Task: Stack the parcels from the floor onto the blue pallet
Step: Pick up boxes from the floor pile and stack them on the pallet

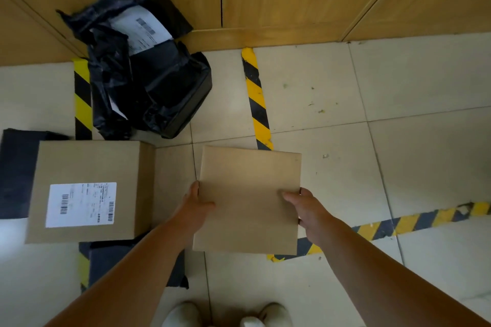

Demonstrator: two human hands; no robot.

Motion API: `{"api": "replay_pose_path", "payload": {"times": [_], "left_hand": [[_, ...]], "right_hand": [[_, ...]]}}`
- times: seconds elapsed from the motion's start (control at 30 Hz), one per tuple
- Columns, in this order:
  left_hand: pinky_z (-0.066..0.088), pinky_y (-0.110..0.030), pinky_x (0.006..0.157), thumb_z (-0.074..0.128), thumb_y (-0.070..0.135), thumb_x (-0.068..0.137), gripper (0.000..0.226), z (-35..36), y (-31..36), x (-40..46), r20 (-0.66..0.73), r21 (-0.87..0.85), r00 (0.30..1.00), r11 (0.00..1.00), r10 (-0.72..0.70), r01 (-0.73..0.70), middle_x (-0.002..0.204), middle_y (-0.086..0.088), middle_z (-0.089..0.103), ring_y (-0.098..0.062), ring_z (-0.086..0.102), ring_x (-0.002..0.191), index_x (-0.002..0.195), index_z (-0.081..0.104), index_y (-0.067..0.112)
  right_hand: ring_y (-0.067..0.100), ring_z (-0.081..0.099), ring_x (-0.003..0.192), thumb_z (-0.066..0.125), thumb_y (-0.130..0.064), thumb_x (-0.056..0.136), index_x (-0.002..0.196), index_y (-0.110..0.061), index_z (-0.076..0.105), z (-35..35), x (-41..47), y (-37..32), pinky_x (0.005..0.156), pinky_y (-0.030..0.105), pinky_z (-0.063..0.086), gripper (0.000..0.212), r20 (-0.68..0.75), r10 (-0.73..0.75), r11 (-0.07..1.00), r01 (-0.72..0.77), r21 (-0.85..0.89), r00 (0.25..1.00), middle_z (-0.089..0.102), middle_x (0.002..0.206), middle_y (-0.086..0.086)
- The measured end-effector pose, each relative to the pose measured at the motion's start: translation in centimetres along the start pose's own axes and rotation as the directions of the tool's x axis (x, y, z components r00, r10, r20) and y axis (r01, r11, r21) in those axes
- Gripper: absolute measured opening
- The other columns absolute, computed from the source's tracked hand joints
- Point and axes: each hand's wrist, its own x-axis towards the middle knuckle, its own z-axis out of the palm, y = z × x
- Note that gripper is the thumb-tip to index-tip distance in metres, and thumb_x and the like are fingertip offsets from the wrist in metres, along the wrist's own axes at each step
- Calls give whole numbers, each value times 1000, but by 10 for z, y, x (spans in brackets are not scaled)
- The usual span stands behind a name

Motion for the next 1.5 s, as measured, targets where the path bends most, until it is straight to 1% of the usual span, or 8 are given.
{"api": "replay_pose_path", "payload": {"times": [0.2, 0.53, 0.73, 0.83, 1.1, 1.2, 1.33, 1.5], "left_hand": [[49, -46, 92, 65, 19, 82, 82, -45, 57, -102, -42, -28, 999, 999, 22, -23, 138, -9, 36, -31, 48, 116, 146, 17, 38], [50, -43, 91, 62, 9, 73, 80, -126, 175, -321, -108, -132, 971, 965, 214, -227, 127, -11, 46, -26, 51, 107, 142, 29, 34], [48, -32, 71, 48, -5, 91, 66, -181, 211, -455, -94, -246, 953, 921, 287, -302, 105, 2, 56, -18, 56, 91, 145, 29, 28], [48, -32, 73, 47, 0, 94, 58, -208, 216, -520, -106, -324, 939, 881, 328, -344, 113, 2, 54, -18, 56, 96, 143, 32, 28], [42, -47, 100, 36, 20, 102, 24, -250, 231, -654, -250, -428, 868, 755, 429, -497, 131, -18, 52, -33, 53, 116, 121, 47, 12], [43, -47, 101, 37, 37, 100, 41, -259, 237, -692, -275, -442, 855, 732, 439, -518, 134, -15, 49, -33, 49, 121, 132, 45, 13], [51, -47, 88, 41, 61, 90, 63, -273, 237, -721, -280, -444, 847, 721, 452, -531, 128, -14, 53, -29, 54, 111, 136, 41, 18], [47, -48, 92, 47, 62, 87, 62, -278, 232, -746, -307, -417, 828, 716, 469, -560, 137, -11, 42, -33, 43, 125, 135, 40, 24]], "right_hand": [[18, 48, 100, 55, -24, 94, 123, -19, 47, -16, -105, -49, 88, 34, 33, 31, 31, -39, 993, 35, 114, 999, 55, 100, -4], [23, 43, 121, 34, -41, 100, 136, -15, 40, -49, -330, -165, 106, 41, 32, 44, -30, -198, 977, 200, 69, 980, 45, 138, 8], [22, 53, 111, 29, -46, 101, 119, -15, 55, -69, -469, -209, 102, 41, 39, 45, 26, -312, 941, 305, 144, 950, 57, 118, 1], [24, 57, 106, 32, -47, 100, 103, -15, 61, -79, -530, -223, 98, 42, 42, 44, 57, -332, 913, 306, 270, 941, 64, 110, 2], [31, 53, 111, 22, -60, 96, 113, -18, 55, -95, -660, -244, 97, 51, 41, 56, 28, -431, 864, 404, 300, 902, 60, 107, 5], [28, 59, 101, 26, -63, 94, 115, -17, 57, -96, -697, -247, 83, 48, 49, 60, 65, -476, 848, 438, 300, 877, 65, 110, 10], [32, 59, 104, 32, -65, 91, 109, -19, 57, -97, -734, -255, 91, 52, 49, 56, 126, -506, 851, 470, 233, 853, 63, 113, 13], [31, 50, 115, 41, -70, 85, 108, -27, 54, -96, -758, -258, 84, 53, 53, 51, 202, -510, 860, 495, 126, 836, 50, 121, 8]]}}
